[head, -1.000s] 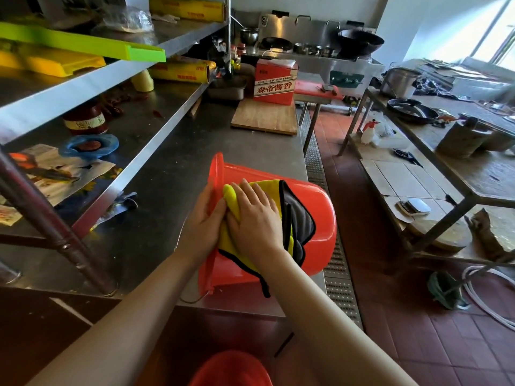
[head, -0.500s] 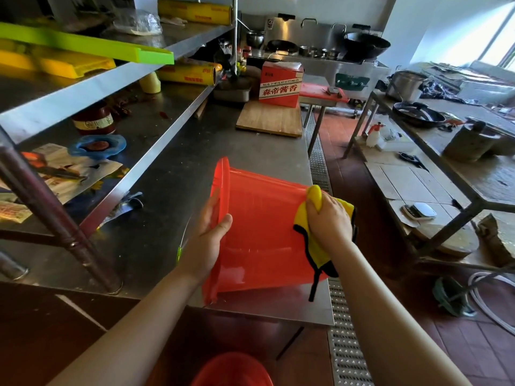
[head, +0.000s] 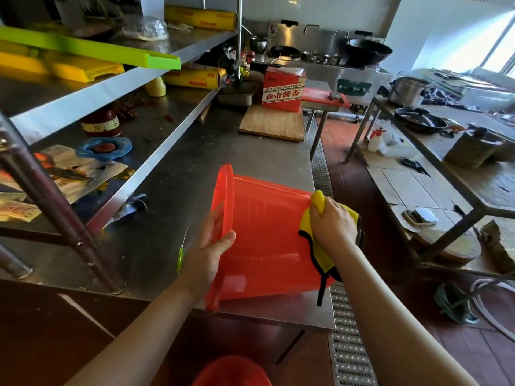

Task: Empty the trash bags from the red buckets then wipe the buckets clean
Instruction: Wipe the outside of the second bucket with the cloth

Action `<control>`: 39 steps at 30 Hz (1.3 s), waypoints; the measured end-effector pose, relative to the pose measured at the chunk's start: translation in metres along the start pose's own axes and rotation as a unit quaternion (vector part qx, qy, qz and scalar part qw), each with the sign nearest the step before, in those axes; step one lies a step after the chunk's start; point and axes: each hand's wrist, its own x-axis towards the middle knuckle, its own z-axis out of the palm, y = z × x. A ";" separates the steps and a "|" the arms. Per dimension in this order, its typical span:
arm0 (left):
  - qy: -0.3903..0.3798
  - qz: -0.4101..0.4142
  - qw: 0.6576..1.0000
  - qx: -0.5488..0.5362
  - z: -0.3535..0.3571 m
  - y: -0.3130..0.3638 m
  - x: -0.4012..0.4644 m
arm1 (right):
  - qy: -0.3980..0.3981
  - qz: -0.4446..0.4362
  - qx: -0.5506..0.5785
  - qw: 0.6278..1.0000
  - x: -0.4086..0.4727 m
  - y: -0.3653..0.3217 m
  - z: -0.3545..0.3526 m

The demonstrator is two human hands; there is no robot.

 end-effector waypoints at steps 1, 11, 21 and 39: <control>0.000 -0.001 1.000 -0.003 0.001 0.001 -0.001 | -0.005 -0.014 -0.004 1.000 -0.001 -0.011 0.002; -0.008 -0.024 0.998 -0.062 -0.002 -0.002 -0.005 | -0.040 -0.130 -0.006 0.991 -0.022 -0.116 0.017; 0.036 -0.004 0.999 0.020 0.005 0.007 0.006 | -0.049 -0.173 0.026 0.983 -0.043 -0.126 0.012; 0.100 0.000 0.971 0.217 0.035 0.041 0.060 | -0.035 -0.028 -0.001 0.999 -0.014 -0.023 0.005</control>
